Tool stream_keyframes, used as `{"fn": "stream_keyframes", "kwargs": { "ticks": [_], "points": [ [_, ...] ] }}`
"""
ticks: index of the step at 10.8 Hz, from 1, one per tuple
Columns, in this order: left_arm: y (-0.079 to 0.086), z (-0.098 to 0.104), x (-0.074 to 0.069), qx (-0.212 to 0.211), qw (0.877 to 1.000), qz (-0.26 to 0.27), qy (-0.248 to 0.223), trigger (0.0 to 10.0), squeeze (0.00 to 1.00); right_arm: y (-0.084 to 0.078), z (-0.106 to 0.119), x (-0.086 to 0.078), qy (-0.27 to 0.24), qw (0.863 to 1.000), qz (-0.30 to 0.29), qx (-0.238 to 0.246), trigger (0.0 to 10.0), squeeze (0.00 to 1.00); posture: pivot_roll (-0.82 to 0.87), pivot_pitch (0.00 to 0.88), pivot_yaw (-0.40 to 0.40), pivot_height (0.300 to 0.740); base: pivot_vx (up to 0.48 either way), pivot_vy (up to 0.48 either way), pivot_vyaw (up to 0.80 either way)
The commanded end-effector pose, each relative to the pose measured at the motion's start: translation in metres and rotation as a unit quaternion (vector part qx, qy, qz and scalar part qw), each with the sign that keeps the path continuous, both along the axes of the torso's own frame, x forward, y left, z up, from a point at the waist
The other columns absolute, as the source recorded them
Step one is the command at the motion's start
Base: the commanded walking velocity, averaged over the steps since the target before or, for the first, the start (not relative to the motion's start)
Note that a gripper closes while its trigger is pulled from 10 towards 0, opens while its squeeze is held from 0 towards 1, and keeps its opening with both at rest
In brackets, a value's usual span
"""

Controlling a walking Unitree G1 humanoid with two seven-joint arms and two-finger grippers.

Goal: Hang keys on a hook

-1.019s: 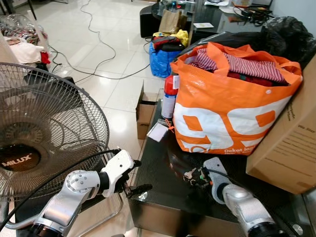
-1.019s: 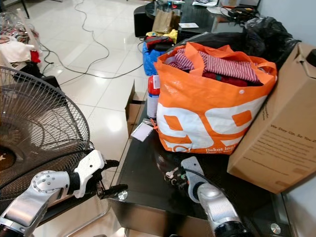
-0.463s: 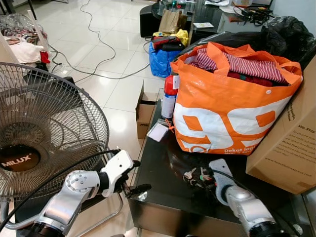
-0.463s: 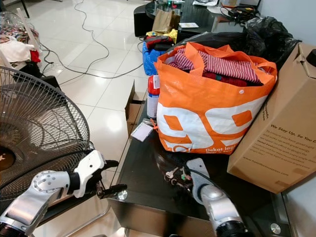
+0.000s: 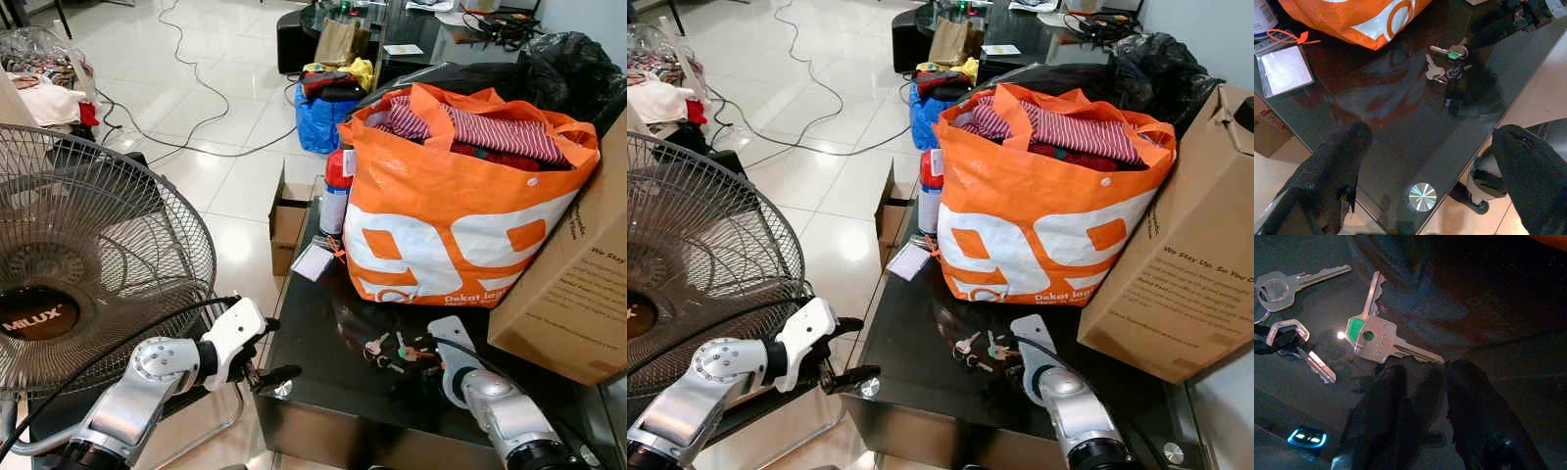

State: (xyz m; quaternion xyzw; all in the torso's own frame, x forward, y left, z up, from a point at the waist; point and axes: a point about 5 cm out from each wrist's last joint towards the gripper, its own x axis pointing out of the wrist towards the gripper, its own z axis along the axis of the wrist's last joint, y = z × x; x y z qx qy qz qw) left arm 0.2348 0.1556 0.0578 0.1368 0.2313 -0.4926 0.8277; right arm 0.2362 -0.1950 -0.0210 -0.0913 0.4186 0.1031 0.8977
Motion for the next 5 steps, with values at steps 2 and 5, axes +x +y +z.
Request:
{"fn": "stream_keyframes", "kwargs": {
  "ticks": [2, 5],
  "points": [
    [-0.004, 0.002, 0.001, 0.001, 1.000, -0.012, -0.007, 10.0, 0.00, -0.003, 0.007, 0.002, -0.015, 1.000, 0.000, 0.017, 10.0, 0.00, -0.02, 0.000, -0.037, 0.740, 0.000, 0.000, 0.00],
    [-0.005, 0.005, -0.001, -0.001, 1.000, -0.014, -0.008, 10.0, 0.00, 0.018, 0.017, 0.003, -0.040, 0.994, 0.013, 0.103, 10.0, 0.00, -0.02, 0.000, -0.037, 0.740, 0.000, 0.000, 0.00]
  ]
}}
